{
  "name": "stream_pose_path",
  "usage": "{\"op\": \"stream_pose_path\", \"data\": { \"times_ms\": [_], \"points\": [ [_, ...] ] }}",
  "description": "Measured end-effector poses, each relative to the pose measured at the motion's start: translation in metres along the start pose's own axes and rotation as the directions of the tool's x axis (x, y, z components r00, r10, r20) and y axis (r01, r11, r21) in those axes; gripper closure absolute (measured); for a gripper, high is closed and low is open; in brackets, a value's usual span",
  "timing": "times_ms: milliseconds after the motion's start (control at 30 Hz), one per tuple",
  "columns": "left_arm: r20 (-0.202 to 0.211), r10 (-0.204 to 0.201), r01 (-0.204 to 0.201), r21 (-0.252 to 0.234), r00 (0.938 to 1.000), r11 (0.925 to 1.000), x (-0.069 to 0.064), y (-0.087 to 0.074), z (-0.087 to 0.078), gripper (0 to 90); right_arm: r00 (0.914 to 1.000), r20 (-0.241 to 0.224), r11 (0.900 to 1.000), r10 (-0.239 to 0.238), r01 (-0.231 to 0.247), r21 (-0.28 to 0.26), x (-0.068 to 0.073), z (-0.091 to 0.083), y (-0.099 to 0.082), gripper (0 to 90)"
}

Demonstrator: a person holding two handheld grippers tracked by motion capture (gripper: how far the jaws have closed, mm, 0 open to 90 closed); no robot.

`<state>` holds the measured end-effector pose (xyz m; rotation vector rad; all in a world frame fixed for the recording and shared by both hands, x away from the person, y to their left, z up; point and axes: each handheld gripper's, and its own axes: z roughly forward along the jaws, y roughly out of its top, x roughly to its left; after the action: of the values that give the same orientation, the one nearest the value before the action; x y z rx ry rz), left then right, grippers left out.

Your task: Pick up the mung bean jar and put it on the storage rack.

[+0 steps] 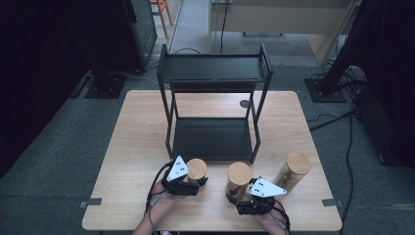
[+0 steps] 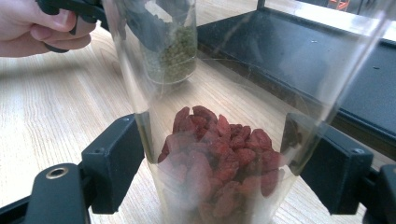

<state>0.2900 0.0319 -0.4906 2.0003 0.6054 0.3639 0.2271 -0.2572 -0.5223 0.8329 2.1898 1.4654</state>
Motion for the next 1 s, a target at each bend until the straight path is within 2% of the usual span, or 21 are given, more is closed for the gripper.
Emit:
{"op": "stream_pose_path", "data": {
  "times_ms": [233, 1000],
  "points": [
    [-0.002, -0.013, 0.013, -0.002, 0.9999, 0.9999, 0.005, 0.005, 0.006, 25.6, 1.0000, 0.001, 1.0000, -0.001, 0.001, 0.000, 0.000, 0.000, 0.000, 19.9],
    [-0.028, -0.019, 0.019, 0.000, 0.9994, 0.9998, 0.019, 0.023, 0.017, 25.7, 1.0000, 0.004, 1.0000, -0.002, 0.002, 0.000, 0.000, 0.000, 0.000, 19.9]
  ]
}}
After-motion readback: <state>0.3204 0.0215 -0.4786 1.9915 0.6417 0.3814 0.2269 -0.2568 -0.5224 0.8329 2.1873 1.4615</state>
